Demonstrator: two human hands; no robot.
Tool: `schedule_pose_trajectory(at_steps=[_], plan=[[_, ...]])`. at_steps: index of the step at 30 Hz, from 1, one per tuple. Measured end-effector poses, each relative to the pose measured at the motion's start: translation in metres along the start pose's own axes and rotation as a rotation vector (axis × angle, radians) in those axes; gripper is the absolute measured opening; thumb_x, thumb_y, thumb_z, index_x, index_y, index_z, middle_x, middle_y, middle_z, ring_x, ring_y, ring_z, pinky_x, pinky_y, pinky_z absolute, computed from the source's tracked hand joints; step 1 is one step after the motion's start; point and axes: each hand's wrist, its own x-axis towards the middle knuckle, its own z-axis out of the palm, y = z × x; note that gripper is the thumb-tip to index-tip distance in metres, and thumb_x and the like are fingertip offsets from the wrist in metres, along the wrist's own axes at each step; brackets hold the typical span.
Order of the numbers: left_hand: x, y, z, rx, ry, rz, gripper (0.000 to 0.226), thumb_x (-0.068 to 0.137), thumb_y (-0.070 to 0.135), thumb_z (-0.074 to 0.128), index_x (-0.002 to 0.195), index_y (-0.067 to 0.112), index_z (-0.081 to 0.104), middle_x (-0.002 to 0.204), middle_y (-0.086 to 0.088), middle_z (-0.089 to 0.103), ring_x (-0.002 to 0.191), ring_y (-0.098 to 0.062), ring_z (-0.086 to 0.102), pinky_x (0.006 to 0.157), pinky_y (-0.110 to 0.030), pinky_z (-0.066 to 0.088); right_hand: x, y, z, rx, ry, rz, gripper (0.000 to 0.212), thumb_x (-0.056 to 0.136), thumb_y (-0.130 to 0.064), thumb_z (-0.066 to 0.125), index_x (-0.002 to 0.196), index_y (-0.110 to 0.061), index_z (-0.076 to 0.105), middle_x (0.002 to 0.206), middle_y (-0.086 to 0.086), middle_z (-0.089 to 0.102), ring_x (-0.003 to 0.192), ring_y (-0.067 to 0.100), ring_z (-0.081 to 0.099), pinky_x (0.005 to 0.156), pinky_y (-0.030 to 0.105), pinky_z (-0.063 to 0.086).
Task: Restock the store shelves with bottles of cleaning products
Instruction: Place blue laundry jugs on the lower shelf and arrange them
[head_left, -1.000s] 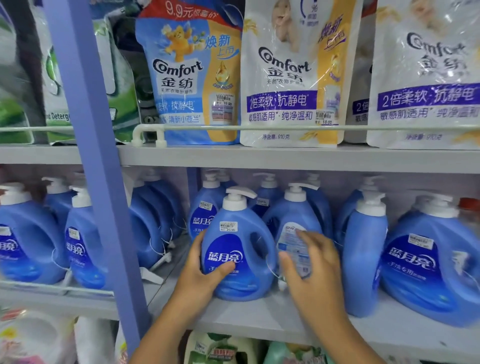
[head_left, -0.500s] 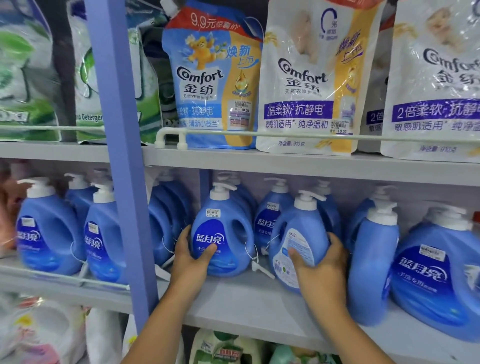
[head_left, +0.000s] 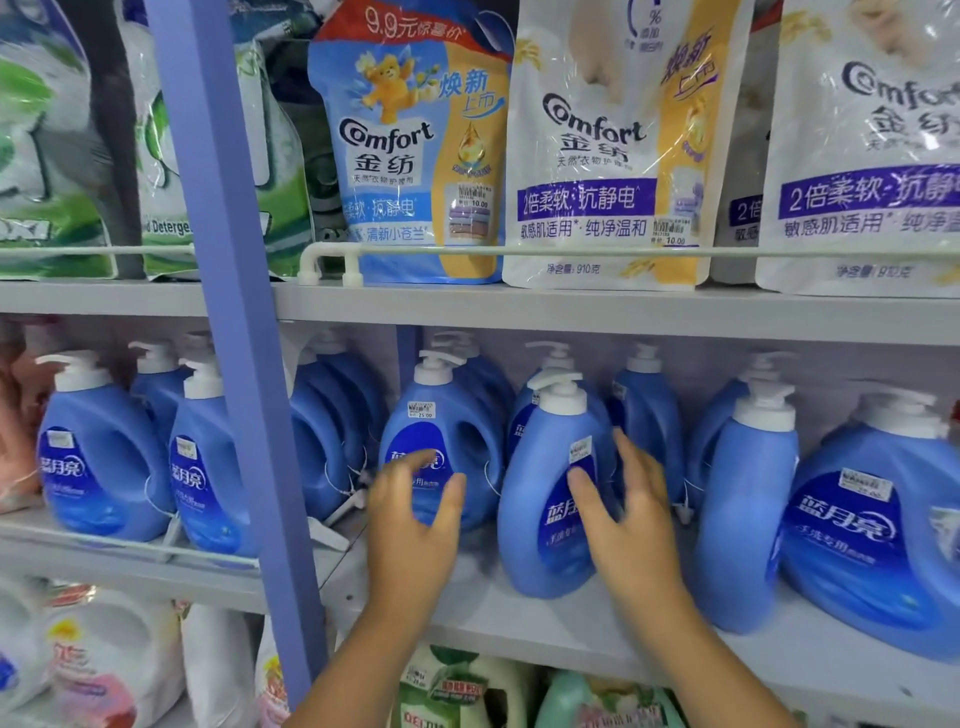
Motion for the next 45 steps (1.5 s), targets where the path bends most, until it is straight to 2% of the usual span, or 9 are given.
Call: schedule_pose_trajectory(at_steps=[5, 11, 15, 21, 25, 29, 36, 42, 45], plan=[[-0.030, 0.032, 0.024, -0.257, -0.444, -0.075, 0.062, 0.081, 0.020, 0.083, 0.127, 0.044, 0.048, 0.116, 0.028, 0.067, 0.105, 0.008, 0.065, 0.082, -0.012, 0.052, 0.027, 0.007, 0.013, 0.174, -0.257, 0.213, 0.080, 0.083, -0.070, 0.060, 0.152, -0.048, 0.025, 0.159, -0.014, 0.034, 0.142, 0.012, 0.042, 0.113, 0.031, 0.040], [-0.027, 0.013, -0.008, -0.394, -0.320, -0.127, 0.057, 0.086, 0.019, 0.078, 0.136, 0.035, 0.054, 0.122, 0.015, 0.070, 0.110, -0.006, 0.069, 0.084, -0.029, 0.060, -0.006, 0.007, 0.014, 0.204, -0.365, 0.001, 0.081, 0.079, -0.044, 0.083, 0.145, -0.045, 0.036, 0.137, -0.016, 0.057, 0.120, 0.001, 0.059, 0.089, 0.024, 0.058], [-0.017, -0.011, -0.036, -0.315, -0.192, -0.094, 0.062, 0.087, 0.035, 0.077, 0.141, 0.042, 0.047, 0.141, 0.006, 0.058, 0.126, -0.015, 0.061, 0.093, -0.036, 0.059, -0.026, -0.002, 0.051, 0.097, -0.416, -0.025, 0.110, 0.075, -0.037, 0.087, 0.154, -0.050, 0.011, 0.155, -0.015, 0.034, 0.140, 0.005, 0.040, 0.107, 0.035, 0.050], [-0.015, -0.015, -0.042, 0.059, -0.070, 0.010, 0.107, 0.074, 0.039, 0.085, 0.152, 0.053, 0.014, 0.146, 0.022, 0.020, 0.129, 0.006, 0.030, 0.080, 0.003, 0.035, -0.045, -0.015, 0.071, -0.111, -0.506, -0.053, 0.101, 0.095, -0.019, 0.067, 0.157, -0.040, -0.011, 0.167, -0.012, 0.006, 0.151, 0.007, 0.018, 0.109, 0.010, 0.029], [-0.002, -0.026, -0.038, -0.007, -0.088, -0.056, 0.112, 0.077, 0.024, 0.086, 0.156, 0.044, 0.011, 0.157, 0.003, 0.023, 0.125, -0.003, 0.034, 0.084, -0.009, 0.036, -0.046, -0.025, 0.005, -0.147, -0.095, -0.273, 0.045, 0.093, -0.023, 0.064, 0.137, -0.025, 0.055, 0.139, -0.011, 0.049, 0.130, -0.001, 0.046, 0.109, 0.020, 0.039], [0.004, -0.027, -0.040, -0.030, -0.126, -0.090, 0.111, 0.080, 0.017, 0.084, 0.158, 0.041, 0.010, 0.161, -0.001, 0.022, 0.127, -0.011, 0.039, 0.098, -0.028, 0.036, -0.027, -0.021, -0.085, -0.208, 0.381, -0.329, 0.032, 0.092, -0.018, 0.067, 0.123, -0.018, 0.062, 0.128, -0.008, 0.050, 0.123, 0.007, 0.051, 0.104, 0.012, 0.035], [-0.006, -0.017, -0.036, 0.093, -0.073, -0.041, 0.108, 0.082, 0.022, 0.082, 0.160, 0.032, 0.007, 0.166, 0.000, 0.014, 0.150, -0.021, 0.023, 0.114, -0.037, 0.030, 0.024, 0.006, -0.129, -0.037, 0.001, 0.082, 0.084, 0.089, -0.040, 0.070, 0.157, -0.040, 0.020, 0.158, -0.017, 0.033, 0.140, 0.006, 0.038, 0.115, 0.039, 0.038], [-0.026, -0.003, -0.014, 0.235, 0.069, 0.028, 0.111, 0.077, 0.031, 0.086, 0.159, 0.031, 0.011, 0.169, -0.001, 0.002, 0.153, -0.026, 0.012, 0.115, -0.049, 0.032, 0.045, 0.009, -0.113, -0.129, 0.132, 0.048, 0.054, 0.081, -0.046, 0.075, 0.124, -0.030, 0.047, 0.125, -0.004, 0.053, 0.122, 0.023, 0.053, 0.095, 0.035, 0.045], [-0.031, -0.007, -0.008, 0.272, 0.073, 0.048, 0.107, 0.079, 0.030, 0.084, 0.160, 0.026, 0.014, 0.169, -0.003, -0.004, 0.155, -0.032, 0.006, 0.117, -0.055, 0.030, 0.036, -0.002, -0.094, -0.418, 0.213, -0.120, 0.067, 0.077, -0.064, 0.062, 0.125, -0.019, 0.052, 0.117, 0.001, 0.052, 0.122, 0.027, 0.046, 0.101, 0.042, 0.041]])
